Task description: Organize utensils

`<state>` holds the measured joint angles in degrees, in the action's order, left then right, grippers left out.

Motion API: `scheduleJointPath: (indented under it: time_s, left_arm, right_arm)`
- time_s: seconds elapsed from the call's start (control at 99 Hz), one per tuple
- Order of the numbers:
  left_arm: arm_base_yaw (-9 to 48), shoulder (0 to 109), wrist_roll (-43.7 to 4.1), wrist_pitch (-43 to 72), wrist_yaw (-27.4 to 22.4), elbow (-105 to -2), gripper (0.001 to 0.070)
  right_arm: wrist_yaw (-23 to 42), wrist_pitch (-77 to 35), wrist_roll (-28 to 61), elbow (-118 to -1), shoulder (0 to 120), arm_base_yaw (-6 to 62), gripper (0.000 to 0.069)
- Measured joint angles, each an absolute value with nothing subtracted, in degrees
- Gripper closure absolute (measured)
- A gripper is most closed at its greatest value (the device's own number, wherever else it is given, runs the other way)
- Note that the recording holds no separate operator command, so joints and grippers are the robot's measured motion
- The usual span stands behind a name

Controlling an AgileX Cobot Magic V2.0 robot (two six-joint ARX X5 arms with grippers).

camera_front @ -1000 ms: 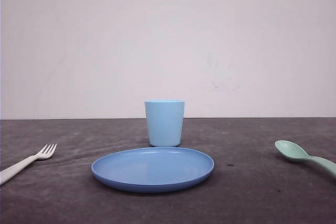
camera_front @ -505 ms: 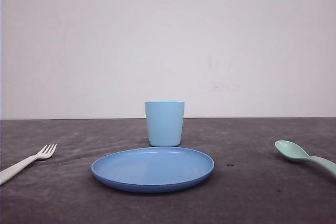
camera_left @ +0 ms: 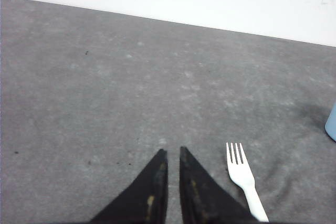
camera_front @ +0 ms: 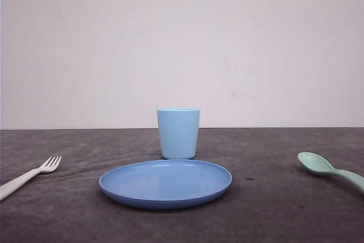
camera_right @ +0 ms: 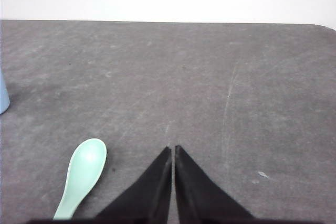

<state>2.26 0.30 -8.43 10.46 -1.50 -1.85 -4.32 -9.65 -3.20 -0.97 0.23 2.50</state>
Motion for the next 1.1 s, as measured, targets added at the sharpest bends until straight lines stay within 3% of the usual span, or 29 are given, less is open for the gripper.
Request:
scheduleJointPath:
  time_s: [0.889,1.101]
  left_arm:
    - [2.26,0.3,-8.38,10.46,-1.39,-1.85,0.0695]
    - [2.26,0.3,-5.48,10.44,4.47,-1.85,0.0695]
  right_arm:
    - [-4.47,-9.67,-4.8,-0.97,0.23,2.5,0.0681]
    - [-4.47,-9.67,-5.89,-0.97,0.23,2.5,0.0681]
